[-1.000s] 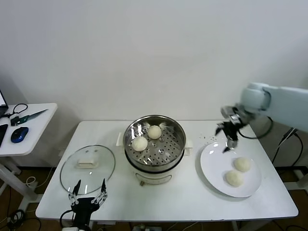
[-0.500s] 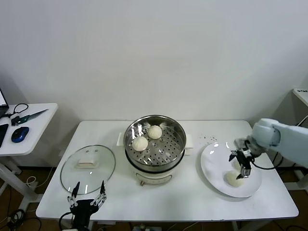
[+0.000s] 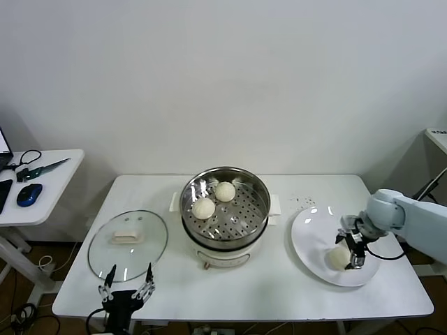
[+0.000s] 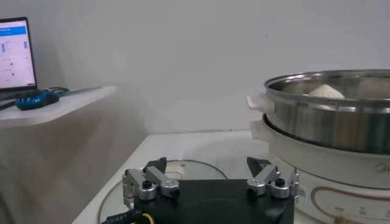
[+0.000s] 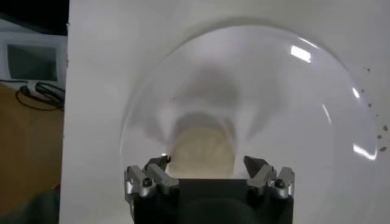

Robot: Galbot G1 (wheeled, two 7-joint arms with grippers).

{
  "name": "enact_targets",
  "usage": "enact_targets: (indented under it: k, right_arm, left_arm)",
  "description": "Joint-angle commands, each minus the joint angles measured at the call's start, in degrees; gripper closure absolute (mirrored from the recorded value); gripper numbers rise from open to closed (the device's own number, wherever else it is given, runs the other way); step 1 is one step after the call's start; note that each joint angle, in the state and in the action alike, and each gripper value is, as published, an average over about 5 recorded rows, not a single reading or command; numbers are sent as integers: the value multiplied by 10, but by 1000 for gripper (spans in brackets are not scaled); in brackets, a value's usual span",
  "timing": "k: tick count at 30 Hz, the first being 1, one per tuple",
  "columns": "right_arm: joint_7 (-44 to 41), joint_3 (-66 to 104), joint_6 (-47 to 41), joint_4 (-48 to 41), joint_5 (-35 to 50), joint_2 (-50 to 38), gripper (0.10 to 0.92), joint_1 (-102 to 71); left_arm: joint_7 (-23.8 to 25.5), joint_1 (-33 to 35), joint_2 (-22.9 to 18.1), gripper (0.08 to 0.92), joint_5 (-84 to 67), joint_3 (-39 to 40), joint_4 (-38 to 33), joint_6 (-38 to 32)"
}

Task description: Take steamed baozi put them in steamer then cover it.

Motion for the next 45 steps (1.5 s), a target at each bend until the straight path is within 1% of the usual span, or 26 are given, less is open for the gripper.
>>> enact_targets:
  k: [1, 5, 12, 15, 18, 20, 24, 26, 28, 30, 34, 38, 41, 45]
  right_arm:
    - [5, 28, -4, 0, -15, -6, 203, -30]
    - [7, 29, -5, -2, -16, -3, 215, -28]
    - [-1, 21, -3, 3, -10, -4, 350, -19]
    - [-5, 4, 2, 9, -7, -6, 369, 9]
    - [-11, -55, 22, 15, 13, 2, 372, 103]
    - [-14, -125, 53, 14, 38, 23, 372, 208]
    - [-32, -262, 164, 3, 100, 98, 369, 409]
    - [-44, -295, 217, 2, 128, 141, 367, 476]
    - [-50, -298, 260, 10, 138, 181, 365, 523]
    - [-51, -282, 298, 33, 123, 213, 365, 548]
    - [-38, -242, 362, 118, 66, 261, 370, 565]
    - [-13, -206, 389, 178, 13, 298, 372, 529]
    - [15, -189, 394, 191, -41, 327, 372, 482]
    - [38, -183, 387, 177, -101, 366, 372, 415]
  left_arm:
    - [0, 0, 1, 177, 0, 0, 0, 1]
    - [0, -1, 1, 177, 1, 2, 0, 2]
    - [0, 0, 0, 177, 2, 5, -1, 2]
    - [-1, 1, 0, 177, 2, 3, -1, 1]
    - [-1, 2, 0, 177, 3, 3, -3, 1]
    - [-1, 2, 0, 177, 4, 4, -5, 2]
    - [0, 1, -2, 177, 11, 7, -8, 5]
    - [1, 1, -4, 177, 14, 10, -11, 6]
    - [1, 2, -5, 177, 16, 11, -13, 7]
    - [2, 2, -6, 177, 18, 12, -14, 7]
    - [2, 1, -7, 177, 19, 12, -16, 8]
    - [1, 2, -7, 177, 19, 11, -19, 7]
    - [1, 3, -7, 177, 17, 9, -19, 6]
    - [1, 3, -7, 177, 16, 7, -20, 5]
